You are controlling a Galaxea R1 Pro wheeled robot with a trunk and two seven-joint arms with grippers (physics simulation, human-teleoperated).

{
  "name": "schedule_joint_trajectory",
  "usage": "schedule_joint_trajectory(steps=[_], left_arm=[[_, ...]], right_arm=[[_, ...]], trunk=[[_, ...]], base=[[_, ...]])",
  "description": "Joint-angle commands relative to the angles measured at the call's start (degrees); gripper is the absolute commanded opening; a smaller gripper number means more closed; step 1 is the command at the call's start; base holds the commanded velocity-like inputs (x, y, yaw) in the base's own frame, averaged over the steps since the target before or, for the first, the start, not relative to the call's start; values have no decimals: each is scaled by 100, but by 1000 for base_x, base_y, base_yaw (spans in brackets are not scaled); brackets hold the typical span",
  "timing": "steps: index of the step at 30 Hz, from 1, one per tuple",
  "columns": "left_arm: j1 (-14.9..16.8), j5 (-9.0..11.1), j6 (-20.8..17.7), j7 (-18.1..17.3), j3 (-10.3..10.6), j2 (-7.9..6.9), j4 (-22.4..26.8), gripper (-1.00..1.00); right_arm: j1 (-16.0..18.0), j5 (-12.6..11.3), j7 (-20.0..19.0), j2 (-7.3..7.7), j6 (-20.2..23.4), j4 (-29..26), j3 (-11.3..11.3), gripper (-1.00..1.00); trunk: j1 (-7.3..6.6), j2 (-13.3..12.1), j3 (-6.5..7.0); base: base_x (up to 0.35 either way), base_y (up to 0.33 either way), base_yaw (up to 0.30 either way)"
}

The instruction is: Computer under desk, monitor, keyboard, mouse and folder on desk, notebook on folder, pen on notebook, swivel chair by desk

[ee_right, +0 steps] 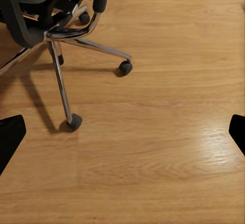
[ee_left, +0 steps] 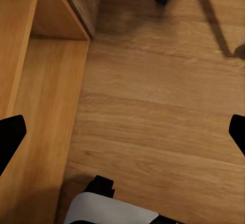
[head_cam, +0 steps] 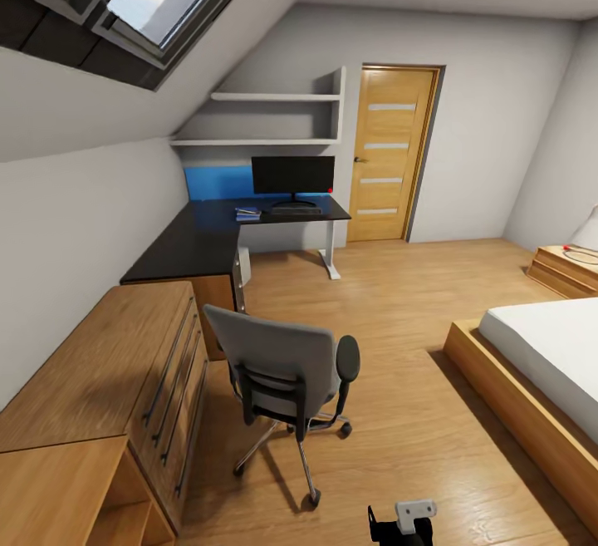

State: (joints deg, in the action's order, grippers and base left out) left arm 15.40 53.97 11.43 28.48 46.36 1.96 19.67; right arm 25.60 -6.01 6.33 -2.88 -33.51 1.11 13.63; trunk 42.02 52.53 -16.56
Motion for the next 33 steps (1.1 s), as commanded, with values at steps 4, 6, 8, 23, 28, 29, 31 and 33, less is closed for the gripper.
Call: schedule_joint_trajectory(steps=[4,6,8,23,28,29,31,33], left_arm=[[6,61,35,26,49,-3,2,100],[6,59,35,26,49,-3,2,100],[6,57,35,26,49,-3,2,100],[6,52,35,26,57,-3,2,100],[6,52,35,26,57,-3,2,100],[6,52,35,26,58,-3,2,100],[6,52,35,26,58,-3,2,100],[6,52,35,26,58,-3,2,100]], right_arm=[[6,-58,9,-3,-24,12,52,100],[6,-58,9,-4,-24,12,52,100],[6,-58,9,-4,-24,12,52,100],[6,-58,9,-5,-32,12,52,100],[6,-58,9,-6,-33,12,52,100],[6,-58,9,-6,-33,12,52,100],[6,-58,9,-4,-33,12,52,100],[6,-58,9,-3,-33,12,52,100]], trunk=[[89,167,-80],[133,247,-116],[177,328,-151],[506,929,-421],[616,1130,-511],[638,1170,-528],[682,1250,-564],[726,1330,-600]], base=[[0,0,0],[0,0,0],[0,0,0],[0,0,0],[0,0,0],[0,0,0],[0,0,0],[0,0,0]])
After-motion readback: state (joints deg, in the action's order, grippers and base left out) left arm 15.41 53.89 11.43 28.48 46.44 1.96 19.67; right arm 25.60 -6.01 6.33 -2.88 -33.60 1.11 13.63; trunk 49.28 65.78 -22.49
